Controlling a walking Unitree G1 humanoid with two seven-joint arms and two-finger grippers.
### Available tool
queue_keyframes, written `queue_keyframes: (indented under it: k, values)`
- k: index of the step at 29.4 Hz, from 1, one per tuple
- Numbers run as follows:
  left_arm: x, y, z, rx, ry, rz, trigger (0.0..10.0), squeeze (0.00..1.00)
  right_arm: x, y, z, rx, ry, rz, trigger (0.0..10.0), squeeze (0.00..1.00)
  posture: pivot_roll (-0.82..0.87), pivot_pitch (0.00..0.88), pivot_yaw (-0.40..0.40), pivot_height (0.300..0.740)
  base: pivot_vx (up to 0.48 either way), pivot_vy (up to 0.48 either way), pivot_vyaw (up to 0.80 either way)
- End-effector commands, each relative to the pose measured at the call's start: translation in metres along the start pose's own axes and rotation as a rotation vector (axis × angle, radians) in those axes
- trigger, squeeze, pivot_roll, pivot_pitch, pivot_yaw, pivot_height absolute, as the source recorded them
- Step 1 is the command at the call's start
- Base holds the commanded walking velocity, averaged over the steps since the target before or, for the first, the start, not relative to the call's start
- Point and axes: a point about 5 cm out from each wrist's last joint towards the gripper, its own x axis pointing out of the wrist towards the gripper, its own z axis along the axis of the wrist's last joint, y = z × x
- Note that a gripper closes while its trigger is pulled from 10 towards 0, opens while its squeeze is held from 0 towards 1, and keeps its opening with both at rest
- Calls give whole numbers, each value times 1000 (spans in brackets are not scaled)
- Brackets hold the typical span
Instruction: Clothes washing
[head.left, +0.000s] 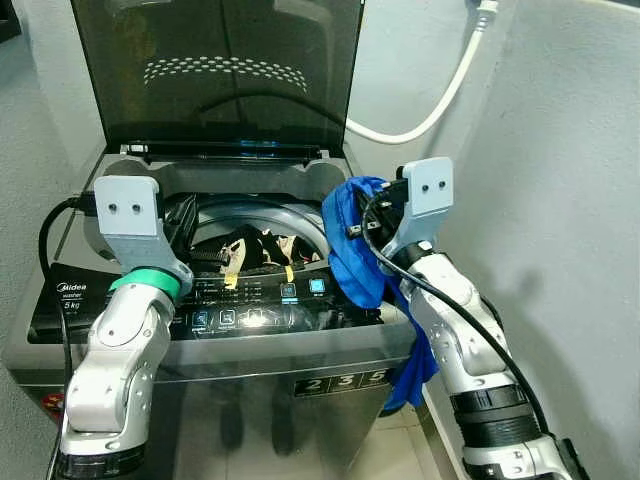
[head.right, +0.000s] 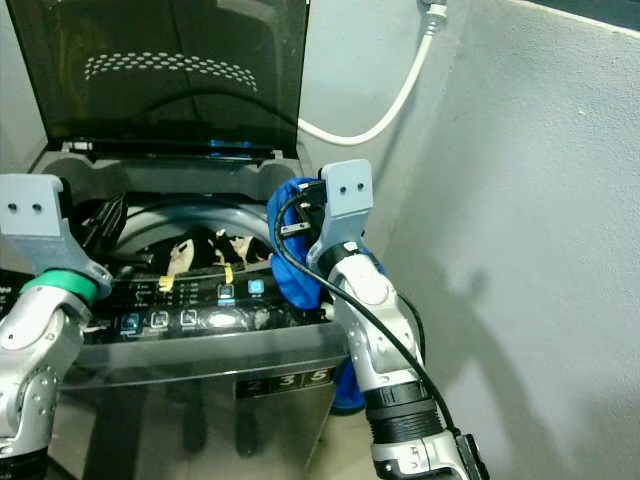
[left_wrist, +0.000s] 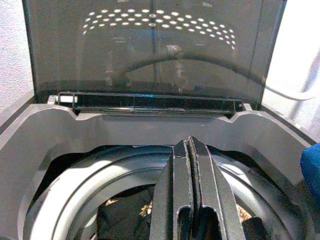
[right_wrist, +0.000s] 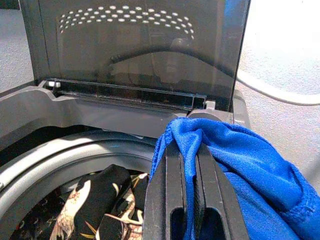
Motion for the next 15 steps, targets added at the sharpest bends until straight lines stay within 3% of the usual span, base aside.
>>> queue_keyframes:
  k: [1, 7, 15]
  values:
    - [-2, 0, -1, -8, 8, -1, 10000, 0, 3, 3, 3, -5, -13, 16, 10000, 0, 15, 9, -40, 740, 0, 480, 0]
    - [-3, 0, -1, -9, 8, 0, 10000, 0, 3, 3, 3, -5, -13, 15, 10000, 0, 14, 12, -40, 740, 0, 480, 0]
    - [-2, 0, -1, 13, 8, 6, 10000, 0, 3, -1, 1, 29, 1, -18, 10000, 0, 12, 17, -37, 740, 0, 0, 0]
